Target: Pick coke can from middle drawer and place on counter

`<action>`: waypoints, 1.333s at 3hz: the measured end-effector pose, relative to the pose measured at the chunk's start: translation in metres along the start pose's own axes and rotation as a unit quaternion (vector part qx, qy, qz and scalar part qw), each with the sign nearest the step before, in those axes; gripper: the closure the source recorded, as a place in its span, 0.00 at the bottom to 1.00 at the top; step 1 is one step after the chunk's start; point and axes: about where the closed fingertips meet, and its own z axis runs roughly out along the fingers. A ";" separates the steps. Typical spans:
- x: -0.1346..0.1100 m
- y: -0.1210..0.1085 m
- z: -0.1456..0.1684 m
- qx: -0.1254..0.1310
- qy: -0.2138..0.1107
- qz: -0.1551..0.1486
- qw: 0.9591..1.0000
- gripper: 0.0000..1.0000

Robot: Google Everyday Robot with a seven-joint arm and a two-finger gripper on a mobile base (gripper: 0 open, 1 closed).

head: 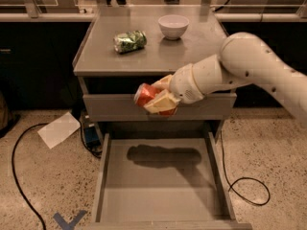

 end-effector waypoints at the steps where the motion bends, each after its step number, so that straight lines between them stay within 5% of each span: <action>1: -0.048 -0.027 -0.042 0.036 0.013 -0.056 0.998 1.00; 3: -0.108 -0.088 -0.081 0.077 0.014 -0.115 0.990 1.00; 4: -0.116 -0.132 -0.073 0.082 -0.008 -0.104 0.991 1.00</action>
Offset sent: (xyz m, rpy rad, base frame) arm 0.0780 -0.0240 0.1809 -0.1361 -0.3341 0.0085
